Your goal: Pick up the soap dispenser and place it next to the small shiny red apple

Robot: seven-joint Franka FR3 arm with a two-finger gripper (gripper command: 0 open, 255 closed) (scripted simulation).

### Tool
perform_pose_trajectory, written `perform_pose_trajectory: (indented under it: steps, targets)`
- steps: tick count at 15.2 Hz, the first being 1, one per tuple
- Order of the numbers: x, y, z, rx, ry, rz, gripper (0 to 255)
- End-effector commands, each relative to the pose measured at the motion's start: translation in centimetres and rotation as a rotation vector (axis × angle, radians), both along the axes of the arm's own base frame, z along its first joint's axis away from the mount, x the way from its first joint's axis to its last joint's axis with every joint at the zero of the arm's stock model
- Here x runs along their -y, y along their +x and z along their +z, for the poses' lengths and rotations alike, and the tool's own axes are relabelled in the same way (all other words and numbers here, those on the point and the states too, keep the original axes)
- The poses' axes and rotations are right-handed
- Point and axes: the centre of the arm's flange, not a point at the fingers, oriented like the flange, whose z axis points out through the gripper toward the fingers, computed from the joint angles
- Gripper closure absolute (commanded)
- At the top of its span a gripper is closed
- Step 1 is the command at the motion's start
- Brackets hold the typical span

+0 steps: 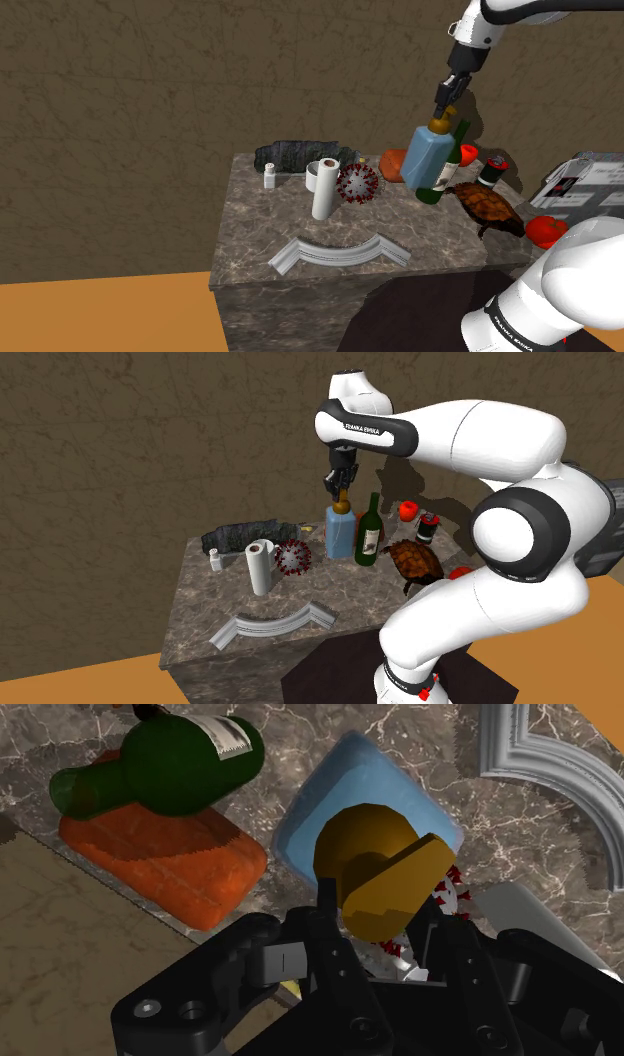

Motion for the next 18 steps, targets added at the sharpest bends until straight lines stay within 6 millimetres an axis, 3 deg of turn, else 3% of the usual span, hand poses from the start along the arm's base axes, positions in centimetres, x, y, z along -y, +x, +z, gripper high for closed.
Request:
perform_pose_trajectory:
  steps: [1,18]
  targets:
    - [0.1,0.0,1.0,0.000,0.000,0.000,255]
    - [0.1,0.0,10.0,0.000,0.000,0.000,255]
